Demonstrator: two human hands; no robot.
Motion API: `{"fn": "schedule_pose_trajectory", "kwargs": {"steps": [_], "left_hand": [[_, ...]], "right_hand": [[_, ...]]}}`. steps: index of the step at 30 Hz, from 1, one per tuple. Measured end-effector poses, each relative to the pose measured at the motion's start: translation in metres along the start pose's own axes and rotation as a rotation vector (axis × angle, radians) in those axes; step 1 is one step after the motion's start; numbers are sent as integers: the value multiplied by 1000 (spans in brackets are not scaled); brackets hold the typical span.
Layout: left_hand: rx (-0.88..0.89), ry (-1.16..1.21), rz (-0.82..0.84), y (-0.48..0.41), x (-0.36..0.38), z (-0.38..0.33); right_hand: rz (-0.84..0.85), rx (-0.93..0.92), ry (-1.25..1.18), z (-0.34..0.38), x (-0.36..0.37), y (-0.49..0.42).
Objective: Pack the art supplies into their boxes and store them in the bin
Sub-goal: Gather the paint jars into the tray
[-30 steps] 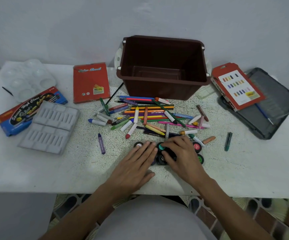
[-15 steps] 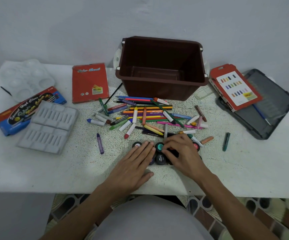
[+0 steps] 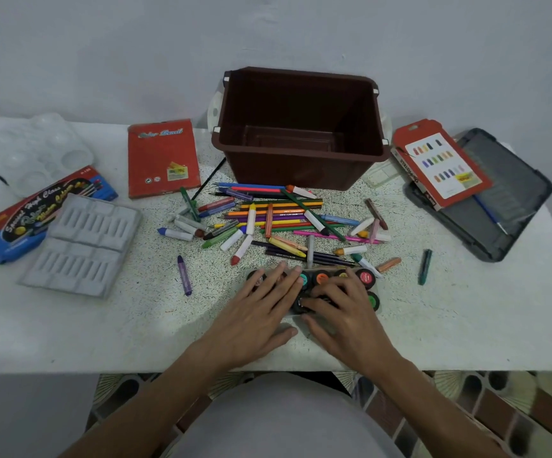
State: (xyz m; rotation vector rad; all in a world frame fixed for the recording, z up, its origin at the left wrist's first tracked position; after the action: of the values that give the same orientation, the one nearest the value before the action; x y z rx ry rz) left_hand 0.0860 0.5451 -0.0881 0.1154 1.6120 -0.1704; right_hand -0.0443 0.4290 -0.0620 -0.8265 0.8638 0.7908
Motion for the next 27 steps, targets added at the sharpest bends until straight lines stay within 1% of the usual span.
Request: {"fn": "schedule_pose_trajectory", "kwargs": {"steps": [8, 13, 27], "left_hand": [[22, -35, 8, -2, 1, -2], [60, -42, -9, -3, -1, -4], [49, -21, 9, -8, -1, -7]], "right_hand": [[-71, 31, 56, -15, -11, 6], [-54, 32, 78, -20, -12, 10], [-42, 74, 35, -20, -12, 6]]}}
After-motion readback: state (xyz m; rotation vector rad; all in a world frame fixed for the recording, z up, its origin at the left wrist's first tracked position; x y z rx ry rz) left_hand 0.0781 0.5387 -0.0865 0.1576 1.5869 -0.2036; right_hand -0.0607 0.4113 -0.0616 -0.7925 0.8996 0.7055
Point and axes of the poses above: each hand's wrist, its own y-axis away from the middle knuckle, its own x-axis out of the palm, z = x × y, the point moved 4 cm from there along -y, towards the middle knuckle, and after that the axes turned 13 degrees about x, right-handed, at the moved point
